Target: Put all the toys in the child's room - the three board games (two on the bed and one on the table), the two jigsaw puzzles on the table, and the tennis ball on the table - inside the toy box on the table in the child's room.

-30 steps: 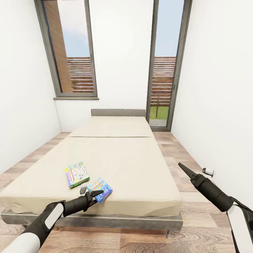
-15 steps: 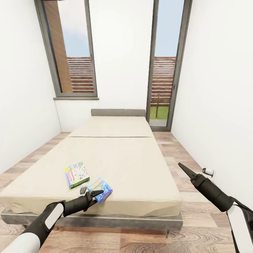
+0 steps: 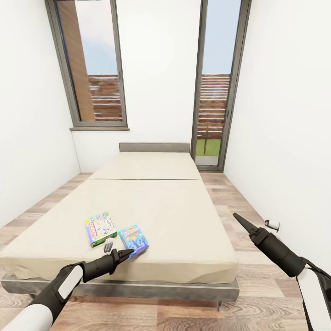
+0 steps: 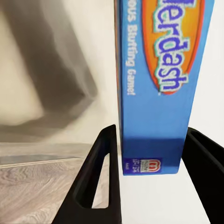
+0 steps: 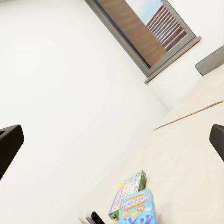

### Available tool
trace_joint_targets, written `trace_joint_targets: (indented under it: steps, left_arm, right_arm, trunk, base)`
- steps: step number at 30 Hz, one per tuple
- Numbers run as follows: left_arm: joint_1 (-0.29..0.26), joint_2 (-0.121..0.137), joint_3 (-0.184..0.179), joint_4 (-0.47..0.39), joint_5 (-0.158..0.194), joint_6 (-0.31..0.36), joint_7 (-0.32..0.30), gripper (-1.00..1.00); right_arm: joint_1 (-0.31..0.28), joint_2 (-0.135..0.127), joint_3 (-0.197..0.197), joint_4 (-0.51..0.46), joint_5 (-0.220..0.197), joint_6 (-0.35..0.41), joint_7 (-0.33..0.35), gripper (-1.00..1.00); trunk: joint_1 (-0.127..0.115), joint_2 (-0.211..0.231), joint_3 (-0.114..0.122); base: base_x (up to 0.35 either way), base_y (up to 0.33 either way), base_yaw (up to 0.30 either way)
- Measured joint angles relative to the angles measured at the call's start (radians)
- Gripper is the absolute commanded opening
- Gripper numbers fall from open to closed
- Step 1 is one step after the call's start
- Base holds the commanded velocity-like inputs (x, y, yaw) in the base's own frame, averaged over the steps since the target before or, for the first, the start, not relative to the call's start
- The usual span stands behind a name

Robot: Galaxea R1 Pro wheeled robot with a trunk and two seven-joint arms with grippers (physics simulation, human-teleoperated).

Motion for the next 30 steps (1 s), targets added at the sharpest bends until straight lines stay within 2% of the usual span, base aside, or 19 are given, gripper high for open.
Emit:
trace_joint_targets:
  steps: [3, 22, 25, 28, 30]
  left_arm:
    - [0.000, 0.000, 0.000, 0.000, 0.000, 0.000, 0.000, -1.00]
    - [0.000, 0.002, 0.000, -0.004, 0.002, 0.017, -0.005, -1.00]
    - [0.000, 0.008, -0.001, -0.029, 0.005, 0.073, -0.005, -1.00]
    - [0.000, 0.012, -0.002, -0.091, 0.009, 0.144, -0.006, -1.00]
    - [0.000, 0.013, -0.006, -0.171, 0.012, 0.213, -0.006, -1.00]
  right_arm:
    - [0.000, 0.000, 0.000, 0.000, 0.000, 0.000, 0.000, 1.00]
    - [0.000, 0.000, 0.003, 0.000, 0.001, -0.001, -0.001, 1.00]
    - [0.000, 0.000, 0.004, -0.001, 0.001, -0.001, -0.002, 1.00]
    - [0.000, 0.000, 0.004, -0.001, 0.001, -0.001, -0.002, 1.00]
    - [0.000, 0.000, 0.005, -0.001, 0.002, -0.002, -0.002, 1.00]
  trunk:
    - [0.000, 0.000, 0.000]
    - [-0.073, 0.133, 0.059]
    - [-0.084, 0.154, 0.069]
    - [-0.096, 0.175, 0.078]
    - [-0.096, 0.175, 0.078]
  base:
    - [0.000, 0.000, 0.000]
    - [0.000, 0.000, 0.000]
    - [0.000, 0.000, 0.000]
    - [0.000, 0.000, 0.000]
    - [0.000, 0.000, 0.000]
